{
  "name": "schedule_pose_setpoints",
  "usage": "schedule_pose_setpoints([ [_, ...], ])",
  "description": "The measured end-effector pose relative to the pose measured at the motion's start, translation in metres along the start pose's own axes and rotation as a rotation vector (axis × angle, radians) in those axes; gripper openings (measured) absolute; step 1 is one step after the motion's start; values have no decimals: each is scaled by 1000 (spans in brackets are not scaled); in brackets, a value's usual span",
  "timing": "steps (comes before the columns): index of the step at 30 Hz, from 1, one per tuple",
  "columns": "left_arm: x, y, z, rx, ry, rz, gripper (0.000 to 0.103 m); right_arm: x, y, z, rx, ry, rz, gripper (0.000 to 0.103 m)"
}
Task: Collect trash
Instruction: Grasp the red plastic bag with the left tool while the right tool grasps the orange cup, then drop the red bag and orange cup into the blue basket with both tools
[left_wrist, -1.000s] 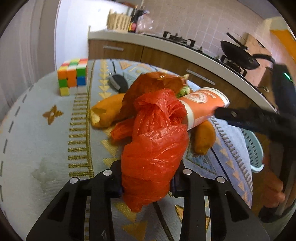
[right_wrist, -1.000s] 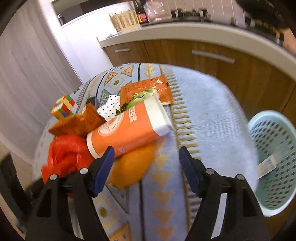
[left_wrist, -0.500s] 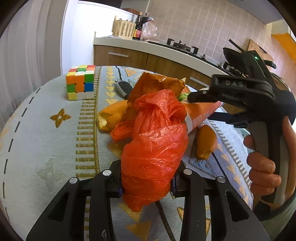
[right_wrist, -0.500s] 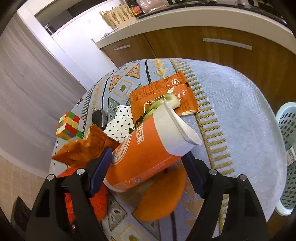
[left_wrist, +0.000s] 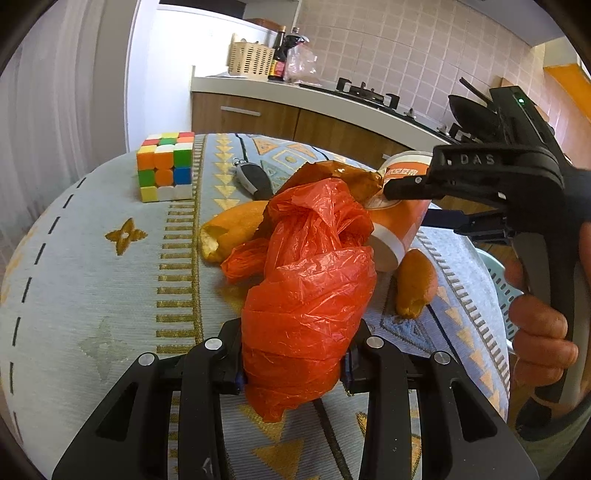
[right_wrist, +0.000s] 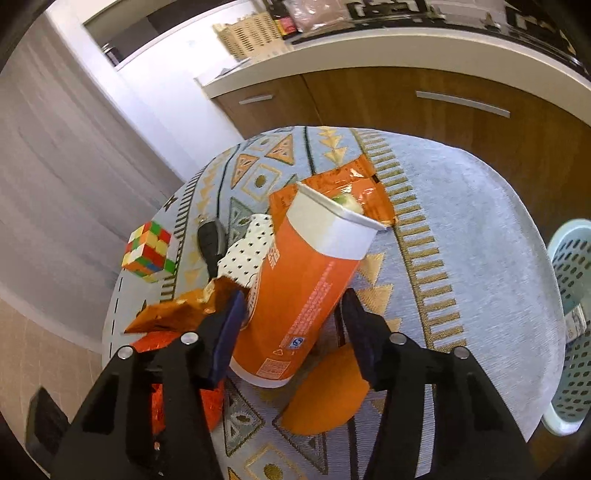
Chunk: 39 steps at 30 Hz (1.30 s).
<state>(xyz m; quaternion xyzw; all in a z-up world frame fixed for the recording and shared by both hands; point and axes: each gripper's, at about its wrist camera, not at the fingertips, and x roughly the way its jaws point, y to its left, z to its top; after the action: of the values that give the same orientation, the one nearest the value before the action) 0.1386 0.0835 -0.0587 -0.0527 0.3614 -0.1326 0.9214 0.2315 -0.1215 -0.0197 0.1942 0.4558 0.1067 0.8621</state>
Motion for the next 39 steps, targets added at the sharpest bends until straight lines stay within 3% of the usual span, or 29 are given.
schedule_pose_setpoints([
  [2, -1, -1, 0, 0, -5, 6, 34, 9, -7, 6, 50, 34, 18, 65],
  [6, -3, -2, -1, -4, -12, 10, 34, 32, -23, 13, 139, 85, 50, 64],
  [8, -2, -1, 0, -1, -8, 13, 34, 42, -31, 12, 171, 128, 113, 57],
  [12, -7, -6, -1, 17, -22, 8, 34, 18, -32, 4, 142, 69, 96, 55],
  [15, -13, -10, -4, -13, -21, -54, 34, -9, -32, -1, 105, 13, 91, 53],
  [18, -21, -22, -4, -22, -31, -106, 34, -38, -27, -3, 42, -64, 46, 53],
  [27, -41, -76, 15, 60, -89, -151, 34, -108, -25, -14, -115, -249, -115, 52],
  [37, -24, -156, 30, 189, -63, -198, 34, -154, -91, -22, -89, -309, -239, 51],
  [39, -17, -179, 30, 240, -56, -163, 34, -165, -111, -26, -69, -315, -277, 51],
])
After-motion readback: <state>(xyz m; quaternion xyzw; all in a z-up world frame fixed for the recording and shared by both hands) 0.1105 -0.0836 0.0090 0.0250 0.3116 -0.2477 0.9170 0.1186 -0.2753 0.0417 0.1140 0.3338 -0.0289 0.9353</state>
